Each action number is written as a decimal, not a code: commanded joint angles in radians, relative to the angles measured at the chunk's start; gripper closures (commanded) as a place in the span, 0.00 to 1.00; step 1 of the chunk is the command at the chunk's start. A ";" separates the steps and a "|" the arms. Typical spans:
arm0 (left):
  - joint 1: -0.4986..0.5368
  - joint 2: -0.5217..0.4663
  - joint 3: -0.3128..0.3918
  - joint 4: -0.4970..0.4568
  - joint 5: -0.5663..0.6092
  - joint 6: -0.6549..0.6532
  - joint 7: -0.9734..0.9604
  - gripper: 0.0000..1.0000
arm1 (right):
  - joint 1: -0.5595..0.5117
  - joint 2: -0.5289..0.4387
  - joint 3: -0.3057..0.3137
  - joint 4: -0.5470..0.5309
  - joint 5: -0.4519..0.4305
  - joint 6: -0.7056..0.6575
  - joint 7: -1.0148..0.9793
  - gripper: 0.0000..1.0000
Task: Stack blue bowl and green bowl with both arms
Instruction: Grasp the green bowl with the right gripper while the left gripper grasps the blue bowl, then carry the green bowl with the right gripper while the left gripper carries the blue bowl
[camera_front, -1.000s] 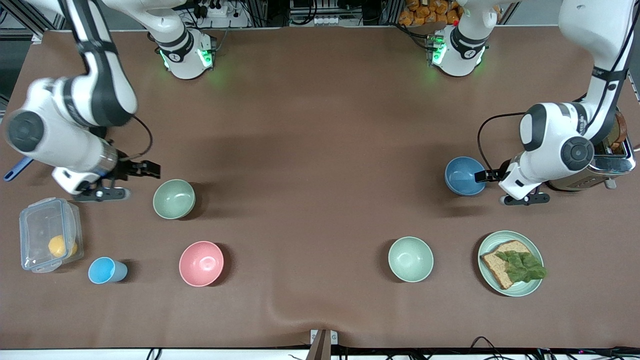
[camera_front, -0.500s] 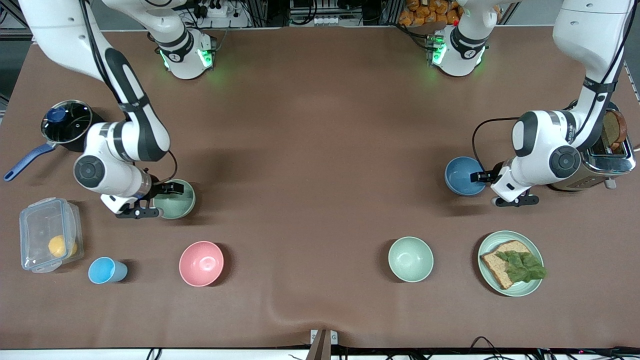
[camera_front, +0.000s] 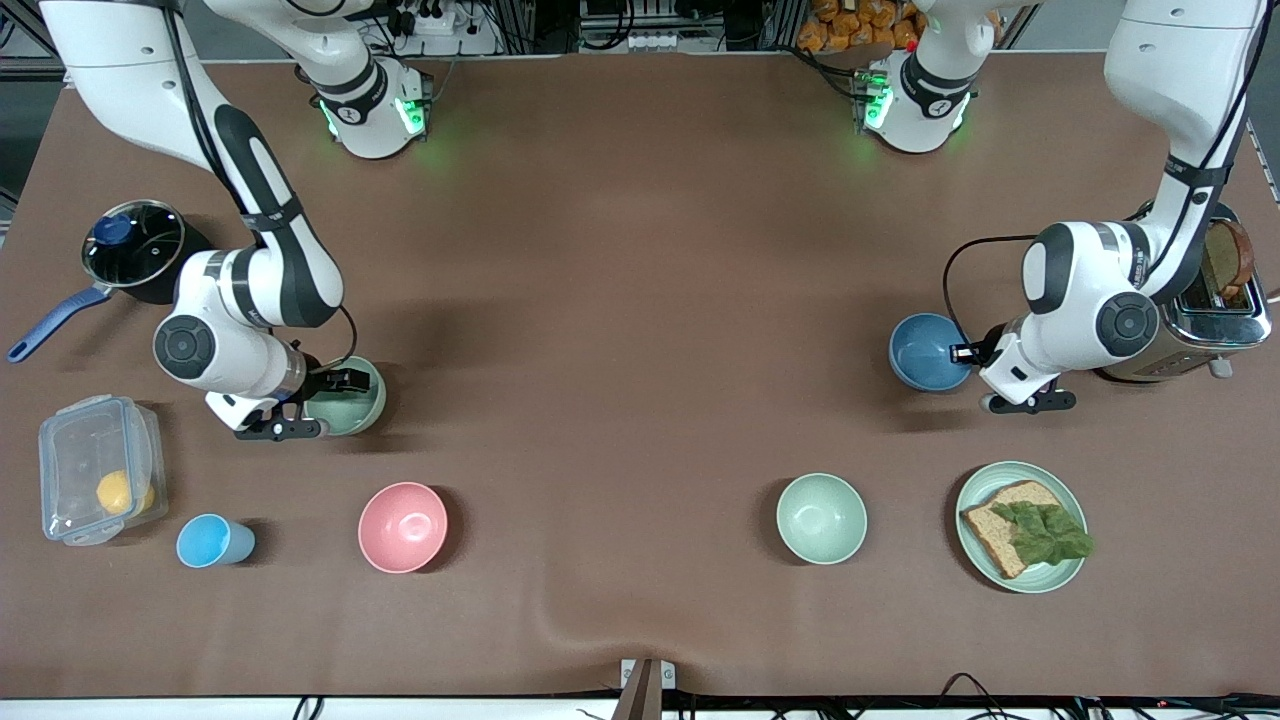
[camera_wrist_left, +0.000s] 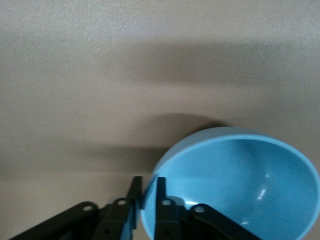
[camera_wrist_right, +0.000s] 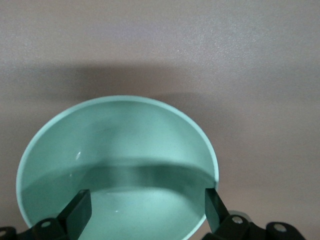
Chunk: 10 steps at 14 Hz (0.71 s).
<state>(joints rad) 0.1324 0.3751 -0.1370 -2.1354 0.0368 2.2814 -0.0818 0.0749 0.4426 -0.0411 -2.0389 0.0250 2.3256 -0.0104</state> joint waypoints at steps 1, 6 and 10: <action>0.003 0.002 -0.004 0.008 0.014 0.009 -0.010 1.00 | -0.006 -0.014 0.003 0.012 0.004 -0.015 -0.008 0.00; 0.006 -0.036 -0.007 0.022 0.009 -0.003 0.000 1.00 | -0.023 -0.025 0.003 0.054 0.006 -0.091 -0.052 0.00; 0.006 -0.108 -0.010 0.029 0.003 -0.072 0.005 1.00 | -0.018 0.016 0.001 0.051 0.006 -0.048 -0.065 0.19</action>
<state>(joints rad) 0.1331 0.3331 -0.1397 -2.1011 0.0369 2.2605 -0.0804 0.0635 0.4426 -0.0471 -1.9878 0.0251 2.2618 -0.0568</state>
